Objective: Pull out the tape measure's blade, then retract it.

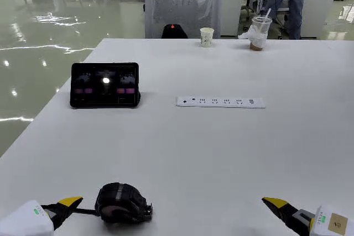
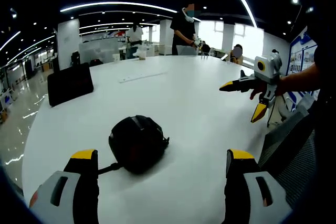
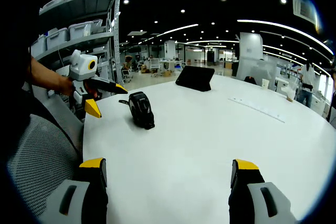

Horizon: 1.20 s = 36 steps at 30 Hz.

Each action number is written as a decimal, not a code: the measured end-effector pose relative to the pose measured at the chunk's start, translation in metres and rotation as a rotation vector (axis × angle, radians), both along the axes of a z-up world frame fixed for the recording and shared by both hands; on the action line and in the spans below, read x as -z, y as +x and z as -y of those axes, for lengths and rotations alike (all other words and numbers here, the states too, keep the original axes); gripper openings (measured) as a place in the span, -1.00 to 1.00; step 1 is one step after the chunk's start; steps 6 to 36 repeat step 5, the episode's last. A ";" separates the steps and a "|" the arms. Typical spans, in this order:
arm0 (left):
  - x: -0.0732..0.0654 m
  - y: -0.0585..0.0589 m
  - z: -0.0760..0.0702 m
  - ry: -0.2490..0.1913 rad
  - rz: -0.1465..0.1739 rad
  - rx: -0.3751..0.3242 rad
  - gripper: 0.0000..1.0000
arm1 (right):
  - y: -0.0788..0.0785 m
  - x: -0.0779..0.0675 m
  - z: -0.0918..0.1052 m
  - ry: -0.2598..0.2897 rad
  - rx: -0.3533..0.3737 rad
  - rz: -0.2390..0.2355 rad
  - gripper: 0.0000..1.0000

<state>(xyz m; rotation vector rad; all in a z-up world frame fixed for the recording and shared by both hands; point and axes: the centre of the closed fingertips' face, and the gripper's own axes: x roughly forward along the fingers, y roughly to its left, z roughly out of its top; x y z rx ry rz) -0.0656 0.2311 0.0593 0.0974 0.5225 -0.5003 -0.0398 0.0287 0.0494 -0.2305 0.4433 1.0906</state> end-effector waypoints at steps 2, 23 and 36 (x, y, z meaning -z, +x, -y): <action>0.001 -0.001 0.000 -0.005 -0.008 0.000 0.98 | -0.001 0.001 0.001 -0.004 0.000 -0.004 0.98; 0.003 -0.003 0.000 -0.001 -0.017 0.005 0.98 | -0.003 0.004 0.001 -0.019 -0.007 -0.014 0.98; 0.003 -0.003 0.000 -0.001 -0.017 0.005 0.98 | -0.003 0.004 0.001 -0.019 -0.007 -0.014 0.98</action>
